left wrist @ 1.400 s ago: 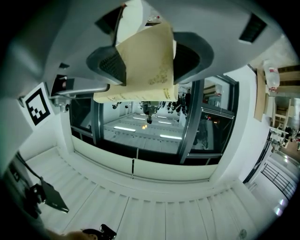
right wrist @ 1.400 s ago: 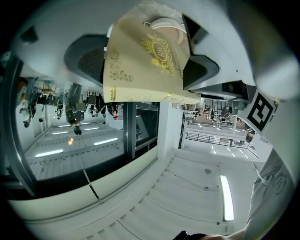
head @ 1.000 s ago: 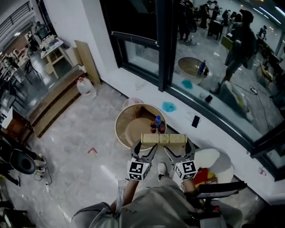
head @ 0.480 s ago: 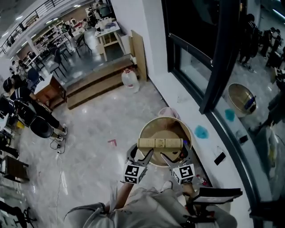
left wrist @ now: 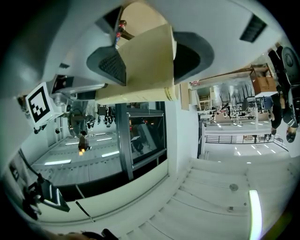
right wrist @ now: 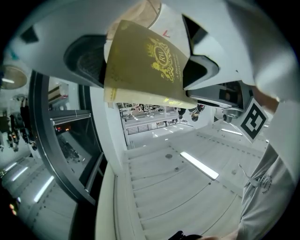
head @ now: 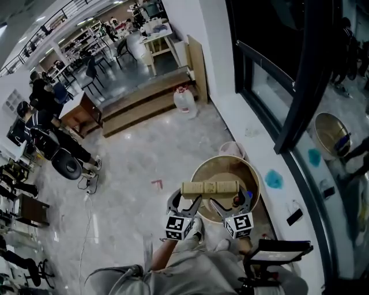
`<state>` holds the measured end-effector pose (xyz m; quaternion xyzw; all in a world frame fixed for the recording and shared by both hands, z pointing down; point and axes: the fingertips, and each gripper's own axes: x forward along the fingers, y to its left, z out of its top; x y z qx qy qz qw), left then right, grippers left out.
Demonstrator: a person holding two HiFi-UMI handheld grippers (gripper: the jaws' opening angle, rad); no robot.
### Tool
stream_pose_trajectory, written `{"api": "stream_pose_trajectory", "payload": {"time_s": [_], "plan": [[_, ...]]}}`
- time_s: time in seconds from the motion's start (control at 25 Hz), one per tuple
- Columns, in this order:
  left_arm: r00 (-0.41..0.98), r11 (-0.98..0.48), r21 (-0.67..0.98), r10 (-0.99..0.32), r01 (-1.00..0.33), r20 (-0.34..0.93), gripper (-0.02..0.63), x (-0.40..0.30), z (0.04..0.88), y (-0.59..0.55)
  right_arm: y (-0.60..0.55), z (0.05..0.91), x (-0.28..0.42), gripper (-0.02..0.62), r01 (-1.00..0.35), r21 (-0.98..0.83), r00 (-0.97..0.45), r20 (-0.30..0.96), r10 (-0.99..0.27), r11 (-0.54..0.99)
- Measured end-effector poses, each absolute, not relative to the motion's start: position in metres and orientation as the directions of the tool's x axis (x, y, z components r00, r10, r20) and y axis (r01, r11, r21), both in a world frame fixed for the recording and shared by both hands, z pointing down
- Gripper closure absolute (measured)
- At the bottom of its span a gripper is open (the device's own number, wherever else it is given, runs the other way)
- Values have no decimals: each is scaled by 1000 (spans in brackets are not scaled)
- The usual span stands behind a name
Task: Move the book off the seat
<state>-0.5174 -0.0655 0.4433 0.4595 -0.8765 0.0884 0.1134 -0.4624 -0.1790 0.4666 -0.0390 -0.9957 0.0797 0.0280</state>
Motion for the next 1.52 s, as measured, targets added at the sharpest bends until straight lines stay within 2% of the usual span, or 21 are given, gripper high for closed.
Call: {"api": "stream_pose_trajectory", "payload": {"time_s": [0.24, 0.48, 0.88, 1.12, 1.36, 1.52], "plan": [[-463, 472, -7, -861, -881, 210, 290, -560, 452, -122, -231, 470, -492, 117, -56, -80, -995, 82, -50, 995], [-286, 288, -6, -947, -958, 146, 308, -609, 430, -184, -280, 445, -520, 117, -231, -46, -969, 100, -225, 972], [-130, 131, 16, -989, -991, 77, 308, -684, 420, -220, -304, 428, -583, 117, -427, -20, -899, 121, -422, 904], [-132, 132, 2, -991, -991, 8, 308, -695, 385, -233, -317, 385, -593, 117, -475, -13, -880, 25, -475, 880], [-223, 224, 38, -975, -974, 23, 308, -693, 385, -222, -316, 383, -601, 117, -397, 29, -917, 35, -398, 917], [-247, 248, 2, -968, -969, 39, 308, -689, 382, -218, -315, 386, -599, 117, -423, 34, -905, 45, -424, 906]]}}
